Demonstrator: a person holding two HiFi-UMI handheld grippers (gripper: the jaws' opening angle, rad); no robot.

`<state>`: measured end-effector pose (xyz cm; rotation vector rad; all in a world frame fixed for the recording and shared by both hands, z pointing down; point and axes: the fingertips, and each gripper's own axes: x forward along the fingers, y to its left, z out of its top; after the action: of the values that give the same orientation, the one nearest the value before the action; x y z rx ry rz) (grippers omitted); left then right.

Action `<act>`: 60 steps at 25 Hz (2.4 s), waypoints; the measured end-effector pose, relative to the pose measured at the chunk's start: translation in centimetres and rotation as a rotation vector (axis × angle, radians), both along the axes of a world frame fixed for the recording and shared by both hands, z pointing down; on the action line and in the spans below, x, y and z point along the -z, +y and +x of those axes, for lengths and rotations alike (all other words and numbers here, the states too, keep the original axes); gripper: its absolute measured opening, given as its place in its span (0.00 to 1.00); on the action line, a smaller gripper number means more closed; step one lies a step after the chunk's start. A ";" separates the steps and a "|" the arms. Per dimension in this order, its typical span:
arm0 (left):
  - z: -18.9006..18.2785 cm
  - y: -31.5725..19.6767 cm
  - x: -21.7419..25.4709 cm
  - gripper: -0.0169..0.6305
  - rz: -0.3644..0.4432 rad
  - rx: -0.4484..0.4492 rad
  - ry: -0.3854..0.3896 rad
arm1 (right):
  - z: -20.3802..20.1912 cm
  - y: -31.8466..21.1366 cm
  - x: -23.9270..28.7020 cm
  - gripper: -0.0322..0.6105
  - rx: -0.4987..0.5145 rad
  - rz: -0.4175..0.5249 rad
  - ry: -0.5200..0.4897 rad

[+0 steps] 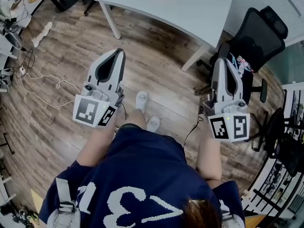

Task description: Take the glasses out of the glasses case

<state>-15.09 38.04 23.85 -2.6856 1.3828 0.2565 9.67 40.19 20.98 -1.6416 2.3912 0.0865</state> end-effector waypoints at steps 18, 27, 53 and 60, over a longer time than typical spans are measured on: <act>0.3 -24.3 1.7 0.05 0.033 -0.115 0.021 | -1.6 -22.7 2.2 0.09 -0.048 0.024 0.015; 0.8 -32.6 0.7 0.05 -0.007 -0.135 0.015 | -1.6 -30.8 0.9 0.09 -0.051 -0.027 0.012; 8.6 -58.4 -0.2 0.05 -0.031 0.069 0.002 | 4.8 -61.0 0.5 0.10 0.200 -0.022 0.045; 10.2 -63.4 -1.4 0.05 -0.066 0.004 0.012 | 3.5 -64.7 -2.9 0.10 0.237 -0.121 0.094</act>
<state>-4.90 -25.33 25.29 -2.7388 1.4241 0.2308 13.16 -24.50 23.89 -1.4180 2.6920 -0.0239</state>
